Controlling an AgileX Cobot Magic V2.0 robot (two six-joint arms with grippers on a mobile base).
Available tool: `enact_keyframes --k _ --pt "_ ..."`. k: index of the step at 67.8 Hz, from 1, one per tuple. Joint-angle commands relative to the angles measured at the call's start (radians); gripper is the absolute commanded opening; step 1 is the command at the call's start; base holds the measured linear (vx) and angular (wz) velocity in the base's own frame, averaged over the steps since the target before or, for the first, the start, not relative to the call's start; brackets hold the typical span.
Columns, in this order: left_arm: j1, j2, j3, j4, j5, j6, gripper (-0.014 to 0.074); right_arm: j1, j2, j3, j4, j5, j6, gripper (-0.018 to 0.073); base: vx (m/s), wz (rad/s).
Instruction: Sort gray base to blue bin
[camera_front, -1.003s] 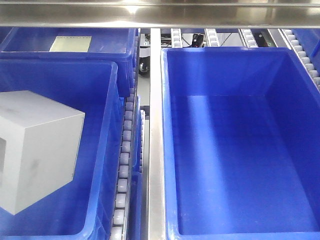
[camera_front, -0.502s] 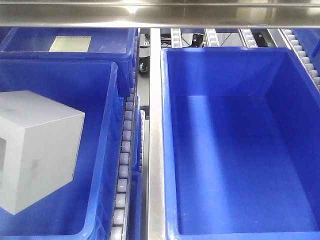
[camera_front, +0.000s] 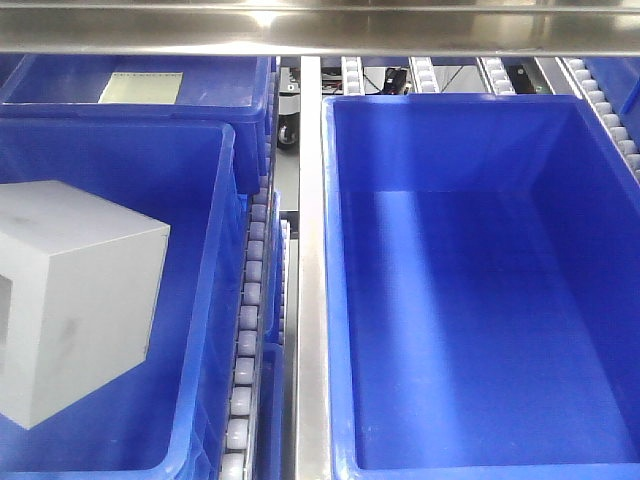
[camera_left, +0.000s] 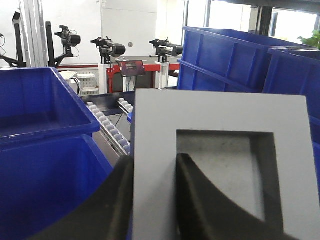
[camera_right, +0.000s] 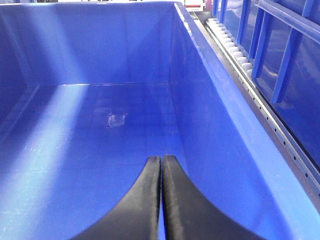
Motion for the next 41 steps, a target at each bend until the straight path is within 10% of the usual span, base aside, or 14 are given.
enact_keyframes --k 1,41 --pt "-0.005 0.010 -0.031 -0.006 -0.136 -0.006 0.0006 -0.005 0.018 0.002 -0.008 -0.060 -0.012 -0.0005 0.00 0.00" --pt "-0.078 0.208 -0.031 -0.111 -0.285 -0.025 0.0006 -0.005 0.018 0.002 -0.008 -0.060 -0.012 -0.0005 0.00 0.00"
